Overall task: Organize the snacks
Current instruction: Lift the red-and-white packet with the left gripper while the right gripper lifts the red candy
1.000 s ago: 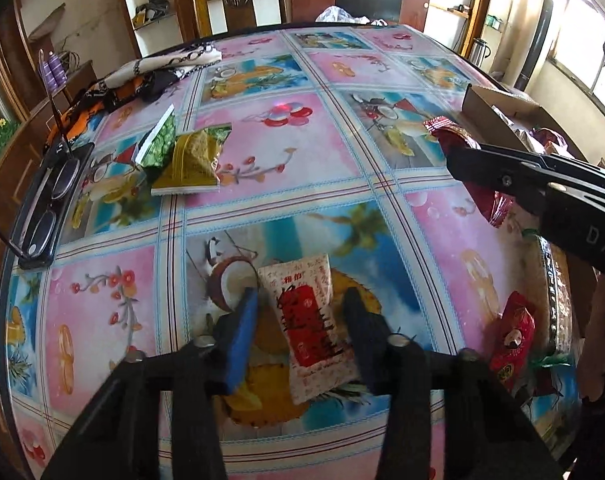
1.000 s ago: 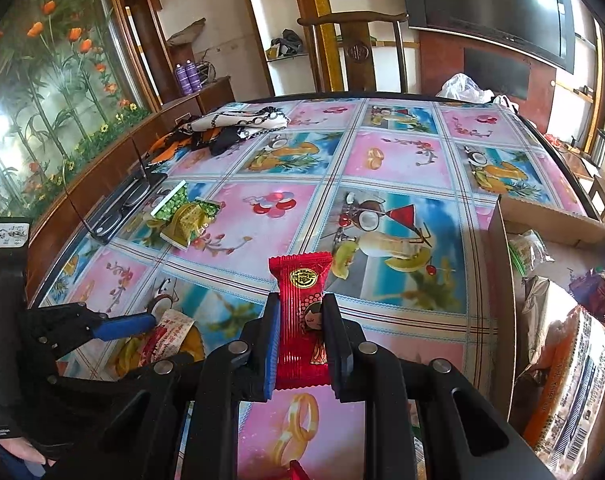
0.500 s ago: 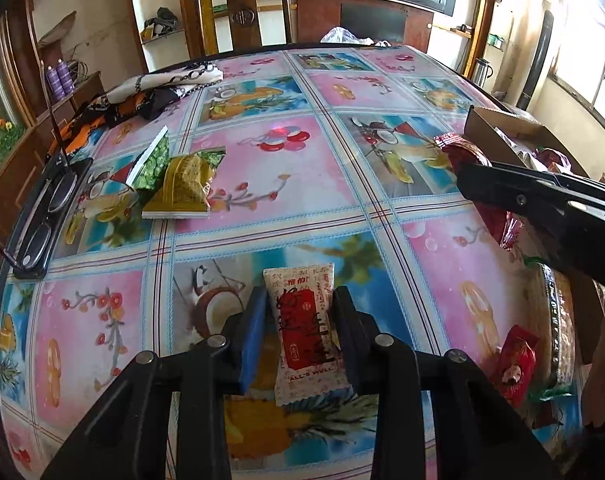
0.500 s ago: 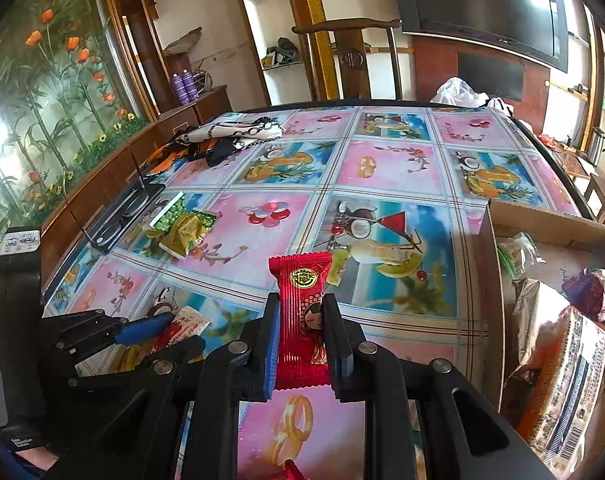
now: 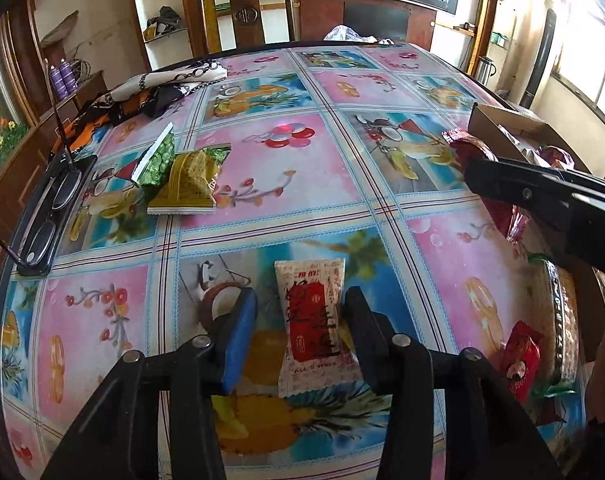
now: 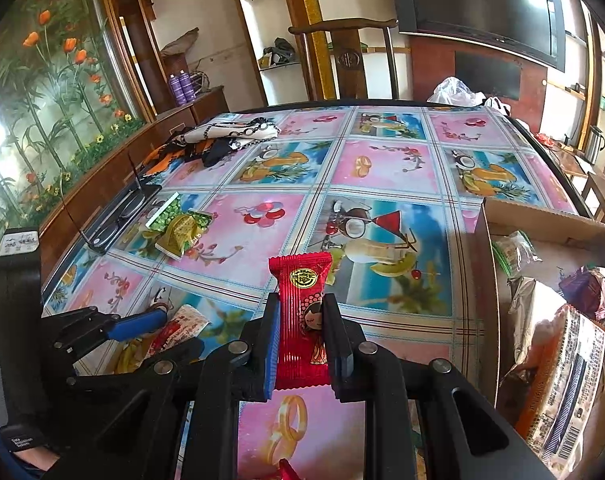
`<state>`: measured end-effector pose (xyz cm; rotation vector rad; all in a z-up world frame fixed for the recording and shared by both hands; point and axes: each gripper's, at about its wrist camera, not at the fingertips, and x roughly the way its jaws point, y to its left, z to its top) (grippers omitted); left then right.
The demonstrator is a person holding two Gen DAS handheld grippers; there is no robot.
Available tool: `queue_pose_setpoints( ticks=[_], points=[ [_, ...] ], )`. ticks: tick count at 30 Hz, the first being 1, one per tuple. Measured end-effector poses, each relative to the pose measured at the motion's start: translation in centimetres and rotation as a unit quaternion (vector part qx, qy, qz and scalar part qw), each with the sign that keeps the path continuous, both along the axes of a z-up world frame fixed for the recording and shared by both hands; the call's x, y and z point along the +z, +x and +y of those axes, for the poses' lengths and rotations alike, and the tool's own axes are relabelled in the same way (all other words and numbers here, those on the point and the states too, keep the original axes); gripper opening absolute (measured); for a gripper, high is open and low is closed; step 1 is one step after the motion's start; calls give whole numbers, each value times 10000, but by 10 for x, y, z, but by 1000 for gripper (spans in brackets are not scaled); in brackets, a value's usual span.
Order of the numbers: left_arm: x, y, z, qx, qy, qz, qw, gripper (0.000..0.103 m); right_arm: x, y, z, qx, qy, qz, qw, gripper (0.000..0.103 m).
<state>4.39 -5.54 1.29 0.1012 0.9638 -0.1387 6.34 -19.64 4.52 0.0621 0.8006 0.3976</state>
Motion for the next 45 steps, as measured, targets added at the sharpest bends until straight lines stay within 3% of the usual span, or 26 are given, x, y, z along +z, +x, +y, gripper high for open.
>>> queue_pose_setpoints(
  ticks=[2,6,10,20,31,45],
  points=[
    [1,-1,-3,-45,32,-23,10000,24,0,0,0,7,-13,-11,10000,21],
    [1,0,-8,-46,91,-70,9999,22,0,-1,1,4,-21,-12,10000,21],
    [11,2,-9,68,-51,-319,9995,21,1,-1,1,-8,-32,-21,10000,21],
    [39,10,-18,447,107,-1258,9910,22,1,-1,0,-42,-7,-60,10000,21],
    [47,9,-13,611,89,-1590,9854,22,8,-6,-2,-40,134,-199,9997,22],
    [53,-2,-22,631,535,-2063,9750,22,11,-8,-3,-26,245,-262,9994,22]
  ],
)
